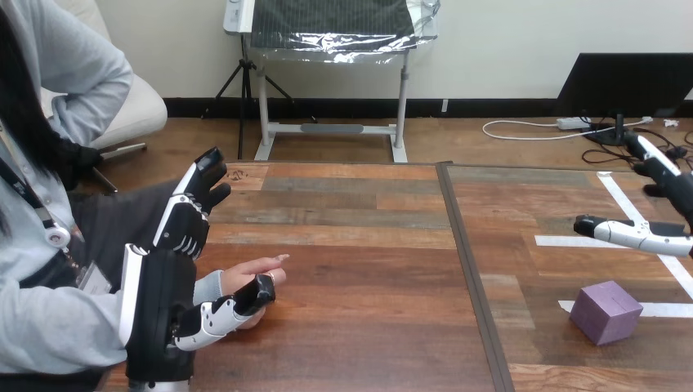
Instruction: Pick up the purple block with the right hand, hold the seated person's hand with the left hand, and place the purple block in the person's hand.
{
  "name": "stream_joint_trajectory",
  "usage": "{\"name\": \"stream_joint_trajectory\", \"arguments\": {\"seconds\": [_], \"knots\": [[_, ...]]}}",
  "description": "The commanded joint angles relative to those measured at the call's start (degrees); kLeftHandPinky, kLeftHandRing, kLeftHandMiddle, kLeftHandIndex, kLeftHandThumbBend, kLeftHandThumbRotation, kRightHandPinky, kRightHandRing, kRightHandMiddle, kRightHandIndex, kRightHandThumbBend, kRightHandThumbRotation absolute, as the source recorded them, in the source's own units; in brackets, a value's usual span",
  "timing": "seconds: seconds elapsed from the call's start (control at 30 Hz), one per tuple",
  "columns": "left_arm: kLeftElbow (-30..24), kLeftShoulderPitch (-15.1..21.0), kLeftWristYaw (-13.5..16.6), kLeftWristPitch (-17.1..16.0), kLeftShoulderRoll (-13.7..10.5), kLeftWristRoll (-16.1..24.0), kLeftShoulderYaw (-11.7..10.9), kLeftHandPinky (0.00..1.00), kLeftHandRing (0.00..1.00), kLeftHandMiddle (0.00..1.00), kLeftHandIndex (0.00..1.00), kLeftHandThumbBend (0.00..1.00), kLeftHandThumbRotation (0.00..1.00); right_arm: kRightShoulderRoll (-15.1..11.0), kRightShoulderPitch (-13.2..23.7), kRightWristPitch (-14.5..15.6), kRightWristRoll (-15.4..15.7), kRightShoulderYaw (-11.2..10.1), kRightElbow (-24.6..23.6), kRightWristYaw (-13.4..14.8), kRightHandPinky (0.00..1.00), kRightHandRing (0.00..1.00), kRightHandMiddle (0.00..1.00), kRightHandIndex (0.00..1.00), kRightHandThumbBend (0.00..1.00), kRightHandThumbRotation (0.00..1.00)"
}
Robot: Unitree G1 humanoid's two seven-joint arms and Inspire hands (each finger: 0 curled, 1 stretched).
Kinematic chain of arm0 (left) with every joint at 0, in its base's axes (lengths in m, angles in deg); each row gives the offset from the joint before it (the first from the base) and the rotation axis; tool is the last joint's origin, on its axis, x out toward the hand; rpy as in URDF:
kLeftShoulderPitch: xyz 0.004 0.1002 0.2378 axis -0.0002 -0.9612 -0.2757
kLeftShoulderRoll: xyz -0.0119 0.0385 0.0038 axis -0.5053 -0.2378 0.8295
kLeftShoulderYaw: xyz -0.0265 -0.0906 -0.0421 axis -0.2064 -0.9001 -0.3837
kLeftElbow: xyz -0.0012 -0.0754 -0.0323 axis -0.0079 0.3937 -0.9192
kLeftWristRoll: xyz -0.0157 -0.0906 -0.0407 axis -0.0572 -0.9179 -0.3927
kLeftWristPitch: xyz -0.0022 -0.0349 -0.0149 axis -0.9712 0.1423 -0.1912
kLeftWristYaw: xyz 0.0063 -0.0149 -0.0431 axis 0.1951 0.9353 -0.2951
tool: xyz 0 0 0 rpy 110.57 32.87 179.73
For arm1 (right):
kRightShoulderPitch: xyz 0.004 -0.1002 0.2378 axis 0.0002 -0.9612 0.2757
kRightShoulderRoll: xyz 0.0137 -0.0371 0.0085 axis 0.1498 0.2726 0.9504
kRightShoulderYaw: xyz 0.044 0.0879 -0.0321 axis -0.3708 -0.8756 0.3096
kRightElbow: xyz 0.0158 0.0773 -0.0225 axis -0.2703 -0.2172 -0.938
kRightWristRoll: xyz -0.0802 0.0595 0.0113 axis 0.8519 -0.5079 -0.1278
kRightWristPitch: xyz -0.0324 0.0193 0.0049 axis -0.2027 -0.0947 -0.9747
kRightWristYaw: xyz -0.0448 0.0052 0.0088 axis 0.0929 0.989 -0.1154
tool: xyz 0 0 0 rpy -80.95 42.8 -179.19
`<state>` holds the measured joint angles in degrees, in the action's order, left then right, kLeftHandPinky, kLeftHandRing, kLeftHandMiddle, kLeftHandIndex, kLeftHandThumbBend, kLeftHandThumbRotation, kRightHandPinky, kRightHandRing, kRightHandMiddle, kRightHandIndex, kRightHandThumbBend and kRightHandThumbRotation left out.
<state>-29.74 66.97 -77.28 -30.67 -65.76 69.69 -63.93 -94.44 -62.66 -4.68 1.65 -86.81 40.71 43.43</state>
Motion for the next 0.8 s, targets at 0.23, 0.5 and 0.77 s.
{"name": "stream_joint_trajectory", "arguments": {"seconds": [0.23, 0.5, 0.77], "knots": [[-0.61, 3.32, -0.32, -0.43, -0.21, -0.82, -0.12, 0.88, 0.92, 0.93, 0.89, 1.0, 0.6, 1.06, 7.5, -4.74, 2.64, 1.5, 6.28, 3.3, 1.0, 1.0, 1.0, 1.0, 1.0, 0.54], [-0.96, 3.05, -0.31, 0.0, -0.26, -0.77, -0.13, 0.87, 0.92, 0.93, 0.89, 1.0, 0.6, 0.28, 9.24, -5.19, 5.52, 3.62, 10.08, 3.95, 1.0, 1.0, 1.0, 1.0, 1.0, 0.49], [-1.14, 2.95, -0.63, 0.13, -0.27, -1.32, 0.15, 0.87, 0.92, 0.93, 0.89, 1.0, 0.59, -0.17, 10.59, -5.85, 8.57, 5.8, 13.76, 5.28, 1.0, 1.0, 1.0, 1.0, 1.0, 0.49]]}}
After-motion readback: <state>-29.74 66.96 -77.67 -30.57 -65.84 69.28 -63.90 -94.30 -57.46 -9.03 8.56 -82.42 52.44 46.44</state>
